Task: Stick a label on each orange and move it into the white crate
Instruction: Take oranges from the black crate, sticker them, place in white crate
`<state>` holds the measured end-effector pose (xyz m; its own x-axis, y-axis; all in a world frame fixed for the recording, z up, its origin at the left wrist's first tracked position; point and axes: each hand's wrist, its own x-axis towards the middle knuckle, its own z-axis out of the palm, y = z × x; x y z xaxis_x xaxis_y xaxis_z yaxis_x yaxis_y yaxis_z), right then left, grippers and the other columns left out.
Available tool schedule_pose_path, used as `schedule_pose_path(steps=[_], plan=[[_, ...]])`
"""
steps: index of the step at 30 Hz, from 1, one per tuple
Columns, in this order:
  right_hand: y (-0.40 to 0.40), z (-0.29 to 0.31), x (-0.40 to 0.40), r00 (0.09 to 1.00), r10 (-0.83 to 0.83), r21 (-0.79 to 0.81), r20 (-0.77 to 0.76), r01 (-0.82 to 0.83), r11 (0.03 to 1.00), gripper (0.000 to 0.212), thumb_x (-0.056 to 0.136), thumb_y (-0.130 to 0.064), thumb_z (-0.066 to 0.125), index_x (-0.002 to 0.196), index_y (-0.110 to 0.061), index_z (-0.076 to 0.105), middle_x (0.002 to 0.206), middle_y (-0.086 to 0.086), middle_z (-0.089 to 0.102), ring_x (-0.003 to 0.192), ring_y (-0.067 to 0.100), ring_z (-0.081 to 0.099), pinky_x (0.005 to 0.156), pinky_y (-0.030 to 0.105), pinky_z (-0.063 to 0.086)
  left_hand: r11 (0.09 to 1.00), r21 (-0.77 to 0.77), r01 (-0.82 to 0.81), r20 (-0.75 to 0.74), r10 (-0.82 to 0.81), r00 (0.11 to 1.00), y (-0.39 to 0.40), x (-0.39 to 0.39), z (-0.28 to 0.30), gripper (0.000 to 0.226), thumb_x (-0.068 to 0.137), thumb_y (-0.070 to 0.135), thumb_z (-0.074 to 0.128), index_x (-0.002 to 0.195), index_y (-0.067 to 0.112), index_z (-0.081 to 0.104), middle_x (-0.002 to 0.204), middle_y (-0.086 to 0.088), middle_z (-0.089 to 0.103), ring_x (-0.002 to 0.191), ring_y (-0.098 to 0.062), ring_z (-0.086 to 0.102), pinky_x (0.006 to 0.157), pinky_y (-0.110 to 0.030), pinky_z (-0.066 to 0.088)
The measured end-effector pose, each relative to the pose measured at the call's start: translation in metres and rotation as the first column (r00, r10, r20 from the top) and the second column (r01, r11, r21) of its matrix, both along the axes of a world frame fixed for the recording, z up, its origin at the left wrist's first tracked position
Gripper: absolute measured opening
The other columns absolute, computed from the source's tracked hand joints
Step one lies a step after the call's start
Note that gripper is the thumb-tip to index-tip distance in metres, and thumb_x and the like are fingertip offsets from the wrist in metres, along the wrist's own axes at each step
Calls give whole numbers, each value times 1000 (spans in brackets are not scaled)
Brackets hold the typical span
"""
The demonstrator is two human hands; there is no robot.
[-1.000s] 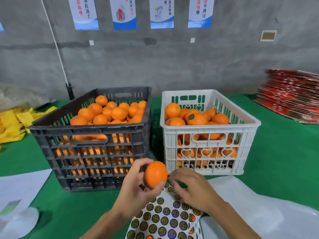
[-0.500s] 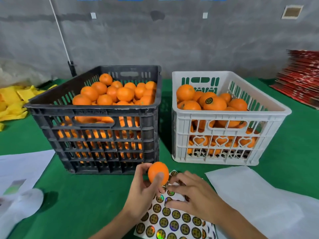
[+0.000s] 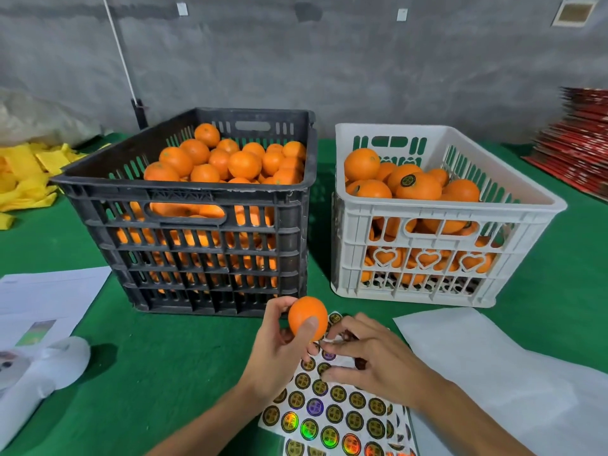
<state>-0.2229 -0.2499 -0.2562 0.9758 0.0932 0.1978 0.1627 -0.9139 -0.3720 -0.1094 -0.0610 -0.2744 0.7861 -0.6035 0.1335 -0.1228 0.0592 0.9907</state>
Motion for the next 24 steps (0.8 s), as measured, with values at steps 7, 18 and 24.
schedule_pose_path(steps=[7, 18, 24], plan=[[-1, -2, 5, 997, 29, -3, 65, -29, 1000, 37, 99, -58, 58, 122, -36, 74, 115, -21, 55, 102, 1, 43, 84, 28, 46, 1000, -13, 2, 13, -2, 1000, 1, 0, -1, 44, 87, 58, 71, 120, 34, 54, 97, 8, 71, 65, -22, 68, 72, -40, 63], [11, 10, -2, 979, 105, -301, 174, -49, 952, 32, 107, -38, 51, 111, -20, 76, 104, -8, 65, 92, 11, 57, 69, 23, 51, 1000, -17, -11, 13, 11, 1000, 0, 1, 0, 46, 88, 61, 71, 121, 34, 54, 96, 6, 72, 65, -25, 70, 72, -34, 62], [8, 5, 9, 926, -361, 426, 109, 285, 859, 25, 104, -30, 58, 82, -21, 67, 83, -8, 61, 77, 9, 58, 75, 36, 51, 1000, -13, -17, -16, 16, 1000, -2, 4, -3, 54, 84, 70, 73, 122, 37, 54, 96, 2, 72, 68, -31, 73, 69, -31, 60]])
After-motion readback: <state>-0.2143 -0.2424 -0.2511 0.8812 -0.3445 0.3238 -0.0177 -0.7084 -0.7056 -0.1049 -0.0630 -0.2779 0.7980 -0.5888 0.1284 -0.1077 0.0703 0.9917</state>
